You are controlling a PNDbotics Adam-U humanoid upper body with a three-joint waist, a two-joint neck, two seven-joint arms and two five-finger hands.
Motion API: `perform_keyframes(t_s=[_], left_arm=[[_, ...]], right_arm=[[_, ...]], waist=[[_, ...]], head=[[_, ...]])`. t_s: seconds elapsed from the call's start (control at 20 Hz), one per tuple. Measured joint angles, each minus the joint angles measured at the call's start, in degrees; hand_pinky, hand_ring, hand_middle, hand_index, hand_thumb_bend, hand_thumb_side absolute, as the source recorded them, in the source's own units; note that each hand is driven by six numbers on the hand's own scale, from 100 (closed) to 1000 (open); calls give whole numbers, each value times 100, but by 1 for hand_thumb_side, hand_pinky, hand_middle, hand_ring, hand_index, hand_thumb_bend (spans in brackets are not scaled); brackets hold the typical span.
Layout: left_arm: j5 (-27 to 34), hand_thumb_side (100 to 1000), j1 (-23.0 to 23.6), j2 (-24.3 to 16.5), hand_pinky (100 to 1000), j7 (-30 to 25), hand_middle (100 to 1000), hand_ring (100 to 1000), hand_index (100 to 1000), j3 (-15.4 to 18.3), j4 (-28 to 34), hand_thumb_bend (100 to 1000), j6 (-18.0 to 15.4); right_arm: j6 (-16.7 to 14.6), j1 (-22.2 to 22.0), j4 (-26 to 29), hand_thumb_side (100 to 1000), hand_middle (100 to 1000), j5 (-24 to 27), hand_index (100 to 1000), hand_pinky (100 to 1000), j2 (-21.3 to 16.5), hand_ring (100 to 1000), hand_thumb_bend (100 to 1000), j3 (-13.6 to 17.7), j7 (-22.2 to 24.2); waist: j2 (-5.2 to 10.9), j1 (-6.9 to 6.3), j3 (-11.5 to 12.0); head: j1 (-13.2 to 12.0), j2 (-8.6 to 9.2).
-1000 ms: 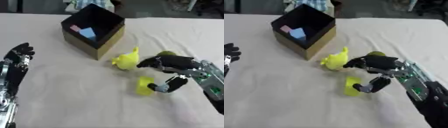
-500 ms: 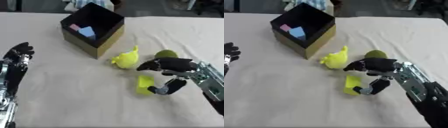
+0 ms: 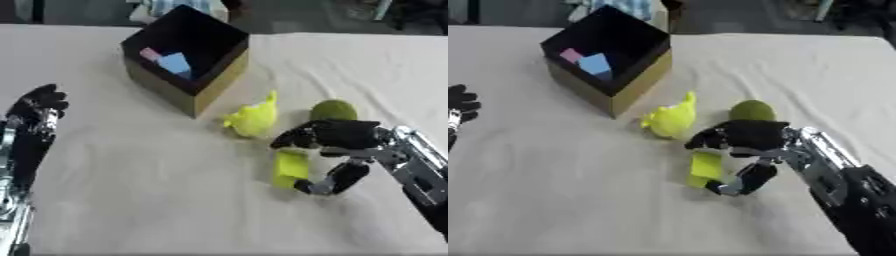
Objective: Pick up objects on the table and place them in the box.
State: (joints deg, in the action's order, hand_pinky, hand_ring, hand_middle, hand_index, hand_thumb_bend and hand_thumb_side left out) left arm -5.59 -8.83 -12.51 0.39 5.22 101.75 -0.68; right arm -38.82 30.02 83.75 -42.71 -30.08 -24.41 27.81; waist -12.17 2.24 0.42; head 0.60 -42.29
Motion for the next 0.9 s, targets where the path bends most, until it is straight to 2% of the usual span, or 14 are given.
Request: perform_keyframes(t_s=[0.35, 0.4, 0.55, 0.65, 0.9], left_arm=[[0, 660, -1, 0, 824, -3, 716, 768, 847, -1, -1, 100, -2], [0, 660, -1, 0, 824, -4, 716, 768, 847, -1, -1, 100, -3], [0, 660, -1, 0, 824, -9, 716, 768, 847, -1, -1, 100, -7], [0, 661, -1, 0, 824, -9, 716, 768, 848, -1, -1, 100, -7], [0, 661, -1, 0, 824, -9, 716, 768, 848, -1, -2, 100, -7]], right_arm=[[-83, -26, -72, 682, 846, -215, 978, 794, 14, 809, 246, -1, -83], [-91, -26, -74, 662, 812, -234, 968, 772, 14, 784, 242, -1, -91], [-118, -21, -101, 640, 784, -289, 957, 751, 39, 763, 235, 0, -118], [-138, -1, -118, 594, 758, -337, 947, 733, 72, 742, 214, 3, -138], [-226, 24, -148, 513, 660, -461, 897, 722, 122, 658, 172, 39, -226]], waist=[[0, 0, 0], [0, 0, 0], [0, 0, -2], [0, 0, -2], [0, 0, 1]], head=[[4, 0], [4, 0], [6, -1], [7, -1], [8, -1]])
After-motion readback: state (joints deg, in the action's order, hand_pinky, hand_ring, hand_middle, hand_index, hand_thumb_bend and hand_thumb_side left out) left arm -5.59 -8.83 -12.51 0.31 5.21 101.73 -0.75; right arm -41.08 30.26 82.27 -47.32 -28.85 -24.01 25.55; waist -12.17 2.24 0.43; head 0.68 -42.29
